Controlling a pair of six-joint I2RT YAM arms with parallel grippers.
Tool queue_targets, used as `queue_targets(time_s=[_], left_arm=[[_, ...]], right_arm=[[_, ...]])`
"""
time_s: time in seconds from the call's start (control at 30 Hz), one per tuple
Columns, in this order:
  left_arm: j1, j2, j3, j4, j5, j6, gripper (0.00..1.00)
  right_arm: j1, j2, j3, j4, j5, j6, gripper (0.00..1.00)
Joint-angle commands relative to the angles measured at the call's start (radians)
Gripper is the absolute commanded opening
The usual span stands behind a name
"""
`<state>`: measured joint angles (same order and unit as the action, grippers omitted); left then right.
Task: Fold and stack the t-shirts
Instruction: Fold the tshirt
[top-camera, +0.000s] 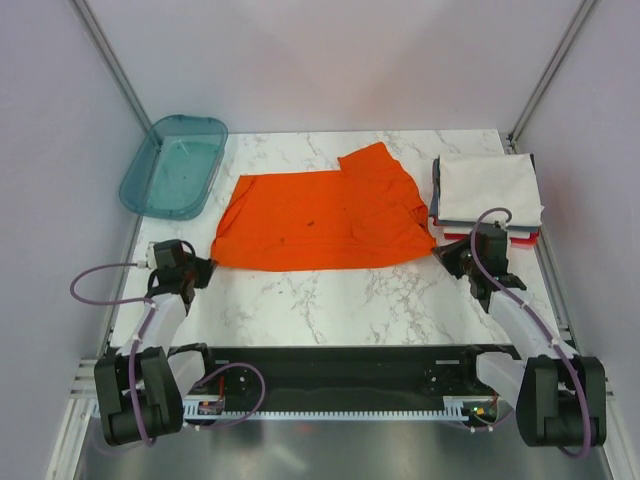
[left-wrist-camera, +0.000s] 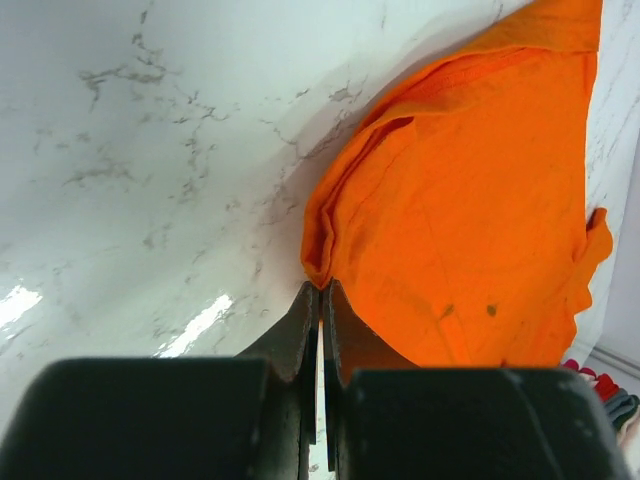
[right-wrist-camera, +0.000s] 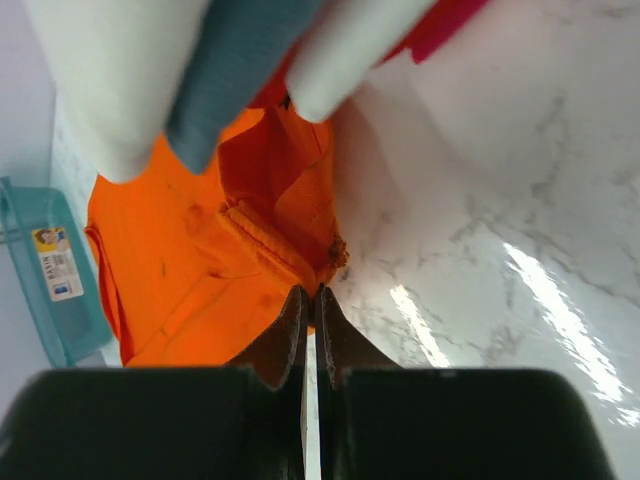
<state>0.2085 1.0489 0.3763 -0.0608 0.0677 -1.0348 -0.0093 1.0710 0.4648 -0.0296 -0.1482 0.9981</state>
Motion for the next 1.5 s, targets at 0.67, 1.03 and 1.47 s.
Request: queue_targets(time_s=[0.67,1.03,1.47], left_arm=[[0.014,-0.248,-0.008,-0.379,-0.170,0.047,0.29],[0.009,-0.271,0.177,-0.332,0.047,0.309,0.53],[-0.375,0.121,0.427,-0.062,-0.164,0.386,0.60]], right_arm=[[0.002,-0.318,-0.114,-0.446,0.355,0.028,0.46],[0.049,-0.225,0.076,-0.179,0.150,-0.262,0.44],[0.302,0.357,0.529,-0.041,0.237,-0.349,0.42]])
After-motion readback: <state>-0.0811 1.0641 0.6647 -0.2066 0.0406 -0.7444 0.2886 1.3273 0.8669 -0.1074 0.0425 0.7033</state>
